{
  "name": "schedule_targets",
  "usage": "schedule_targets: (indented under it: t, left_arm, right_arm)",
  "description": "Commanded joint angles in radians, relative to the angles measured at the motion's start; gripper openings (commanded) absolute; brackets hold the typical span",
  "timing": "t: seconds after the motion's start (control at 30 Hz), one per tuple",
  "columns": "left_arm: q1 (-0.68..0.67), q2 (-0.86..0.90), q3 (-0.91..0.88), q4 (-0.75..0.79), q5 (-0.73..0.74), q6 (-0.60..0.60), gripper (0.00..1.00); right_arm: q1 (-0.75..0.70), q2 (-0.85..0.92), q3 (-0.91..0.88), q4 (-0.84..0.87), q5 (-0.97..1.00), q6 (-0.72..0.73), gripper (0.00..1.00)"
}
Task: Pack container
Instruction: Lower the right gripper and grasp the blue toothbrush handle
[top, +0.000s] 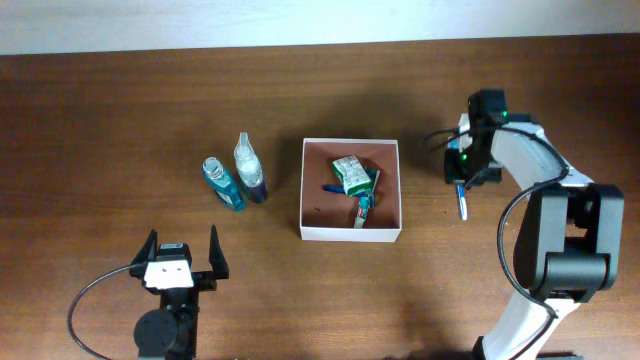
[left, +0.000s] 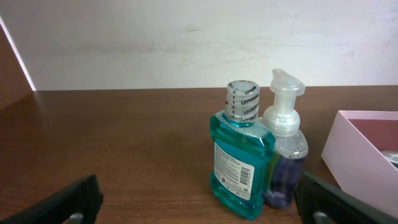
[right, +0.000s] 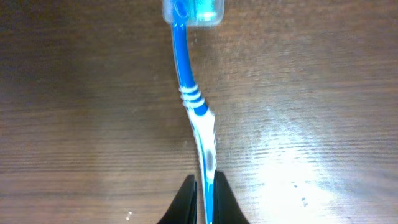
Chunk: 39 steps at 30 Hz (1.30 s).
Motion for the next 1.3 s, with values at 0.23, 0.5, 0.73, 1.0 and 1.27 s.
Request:
schedule_targets:
  t: [0.23, 0.5, 0.73, 1.0, 1.27]
  left_arm:
    - [0.000, -0.006, -0.008, 0.000, 0.010, 0.019, 1.00]
    - [0.000, -0.006, -0.008, 0.000, 0.010, 0.019, 1.00]
    - [0.000, -0.006, -0.008, 0.000, 0.010, 0.019, 1.00]
    - [0.000, -0.006, -0.008, 0.000, 0.010, 0.019, 1.00]
    - [0.000, -0.006, -0.008, 0.001, 0.011, 0.019, 0.99]
  right_arm:
    - [0.098, -0.181, 0.261, -0.209, -0.008, 0.035, 0.04]
    - [0.083, -0.296, 0.278, -0.225, 0.025, 0.083, 0.55]
    - [0.028, -0.222, 0.214, -0.204, -0.026, -0.008, 0.87]
    - [0.028, -0.118, 0.074, -0.040, -0.036, -0.031, 0.77]
    - [0.026, -0.039, -0.080, 0.146, -0.035, -0.031, 0.70]
